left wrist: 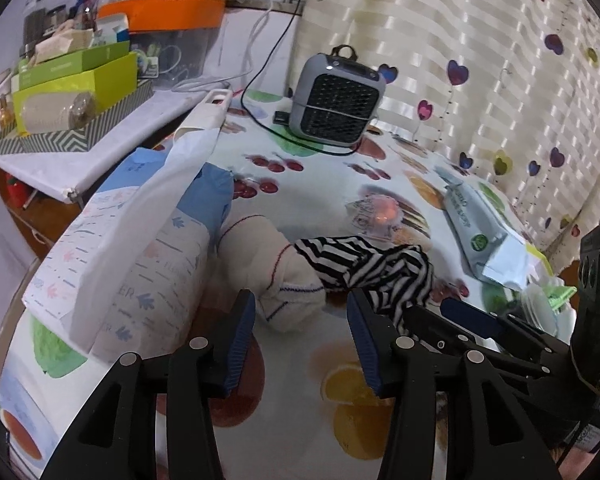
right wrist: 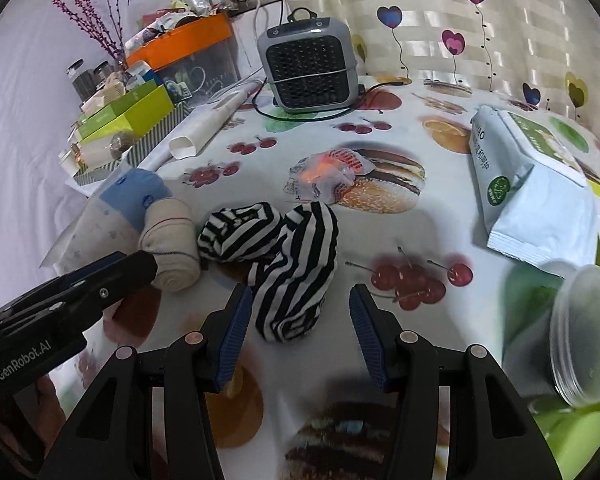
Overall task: Organize soft objects
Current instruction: 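Grasp black-and-white striped sock with right tool, then grasp beige bandage roll with left tool while right tool lifts striped sock, then carry beige bandage roll and striped sock with both tools to the yellow-green box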
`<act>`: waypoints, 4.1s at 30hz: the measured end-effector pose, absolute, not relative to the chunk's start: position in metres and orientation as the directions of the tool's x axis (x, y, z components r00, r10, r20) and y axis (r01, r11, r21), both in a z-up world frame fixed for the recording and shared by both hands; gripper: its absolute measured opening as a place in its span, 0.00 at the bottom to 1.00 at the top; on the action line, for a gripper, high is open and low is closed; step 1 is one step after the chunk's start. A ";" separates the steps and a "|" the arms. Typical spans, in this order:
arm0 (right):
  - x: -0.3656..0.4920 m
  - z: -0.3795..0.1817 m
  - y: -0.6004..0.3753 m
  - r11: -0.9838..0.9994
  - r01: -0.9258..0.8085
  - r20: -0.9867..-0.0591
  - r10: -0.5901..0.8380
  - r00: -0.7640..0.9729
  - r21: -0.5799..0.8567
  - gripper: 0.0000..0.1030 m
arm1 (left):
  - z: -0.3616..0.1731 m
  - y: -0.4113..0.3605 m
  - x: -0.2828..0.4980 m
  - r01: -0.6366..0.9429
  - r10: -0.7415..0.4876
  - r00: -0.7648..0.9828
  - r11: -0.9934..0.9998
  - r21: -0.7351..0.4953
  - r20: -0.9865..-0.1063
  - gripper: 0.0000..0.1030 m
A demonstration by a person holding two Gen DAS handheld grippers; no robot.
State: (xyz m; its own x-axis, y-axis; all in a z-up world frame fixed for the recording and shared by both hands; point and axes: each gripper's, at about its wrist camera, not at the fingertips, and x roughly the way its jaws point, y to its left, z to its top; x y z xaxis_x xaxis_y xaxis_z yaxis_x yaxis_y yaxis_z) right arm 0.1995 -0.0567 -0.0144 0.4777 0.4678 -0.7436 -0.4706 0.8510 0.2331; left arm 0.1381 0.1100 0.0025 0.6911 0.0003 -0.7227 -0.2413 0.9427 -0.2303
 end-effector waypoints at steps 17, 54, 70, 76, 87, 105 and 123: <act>0.212 -0.024 -0.057 0.878 -0.433 -0.771 0.416 0.483 0.202 0.14 | -0.017 0.111 0.163 -0.342 0.055 0.623 0.916 -0.208 -0.781 0.47; 0.168 -0.017 -0.090 0.879 -0.419 -0.760 0.429 0.489 0.226 0.49 | -0.013 0.083 0.103 -0.230 -0.041 0.654 0.940 -0.250 -0.756 0.49; 0.156 -0.006 -0.095 0.875 -0.437 -0.734 0.435 0.521 0.209 0.10 | -0.019 0.075 0.107 -0.233 0.000 0.644 0.953 -0.195 -0.765 0.42; 0.140 0.015 -0.102 0.867 -0.450 -0.697 0.457 0.552 0.212 0.10 | 0.001 0.065 0.092 -0.193 -0.018 0.675 0.961 -0.200 -0.738 0.42; 0.105 0.052 -0.120 0.863 -0.465 -0.631 0.476 0.613 0.200 0.10 | 0.033 0.040 0.069 -0.125 -0.053 0.718 0.971 -0.203 -0.694 0.42; 0.087 0.071 -0.162 0.878 -0.434 -0.585 0.465 0.665 0.204 0.10 | 0.056 -0.003 0.061 -0.020 -0.108 0.741 0.983 -0.182 -0.663 0.42; 0.087 0.077 -0.226 0.917 -0.332 -0.555 0.397 0.731 0.219 0.10 | 0.063 -0.046 0.073 0.067 -0.159 0.739 0.984 -0.164 -0.655 0.42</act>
State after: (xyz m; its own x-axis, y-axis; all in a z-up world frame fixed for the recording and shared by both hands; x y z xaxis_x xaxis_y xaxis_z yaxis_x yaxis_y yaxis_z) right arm 0.0869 -0.2263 0.0769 0.7306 0.3972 -0.5554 -0.3322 0.9174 0.2190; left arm 0.0728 -0.0464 0.0626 0.7387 -0.1594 -0.6549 0.0672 0.9842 -0.1638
